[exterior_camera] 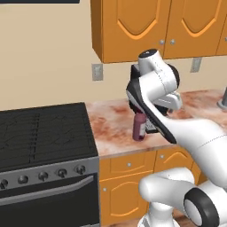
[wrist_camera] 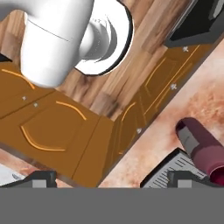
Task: There is a wine glass and glass cup on the dining counter. Place the wine bottle next to the wine glass and the juice bottle next to the glass cup.
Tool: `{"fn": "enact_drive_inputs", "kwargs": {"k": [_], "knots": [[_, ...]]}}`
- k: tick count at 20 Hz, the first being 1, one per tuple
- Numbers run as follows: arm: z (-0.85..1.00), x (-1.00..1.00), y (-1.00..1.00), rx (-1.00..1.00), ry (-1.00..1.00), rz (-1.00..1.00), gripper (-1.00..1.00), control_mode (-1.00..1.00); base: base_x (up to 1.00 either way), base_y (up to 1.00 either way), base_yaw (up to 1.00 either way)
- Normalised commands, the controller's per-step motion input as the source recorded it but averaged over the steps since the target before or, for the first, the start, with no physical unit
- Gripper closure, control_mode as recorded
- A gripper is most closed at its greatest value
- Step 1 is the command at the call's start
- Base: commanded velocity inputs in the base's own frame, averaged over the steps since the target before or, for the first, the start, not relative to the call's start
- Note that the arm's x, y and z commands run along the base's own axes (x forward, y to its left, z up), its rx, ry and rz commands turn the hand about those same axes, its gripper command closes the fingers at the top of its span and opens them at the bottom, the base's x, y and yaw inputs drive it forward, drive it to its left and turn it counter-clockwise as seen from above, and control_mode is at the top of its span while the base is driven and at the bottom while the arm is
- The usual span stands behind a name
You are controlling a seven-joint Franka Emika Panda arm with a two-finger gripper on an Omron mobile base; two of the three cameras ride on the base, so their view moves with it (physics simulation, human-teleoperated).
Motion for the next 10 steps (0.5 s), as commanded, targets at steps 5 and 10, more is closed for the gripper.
{"fn": "enact_drive_inputs", "kwargs": {"k": [5, 10], "knots": [[-0.28, -0.16, -0.01, 0.32, 0.0, 0.02, -1.0, -1.0, -0.02, 0.0, 0.03], [-0.35, -0.04, -0.41, 0.57, 0.0, -0.08, -1.0, -1.0, 0.0, 0.0, 0.0]]}}
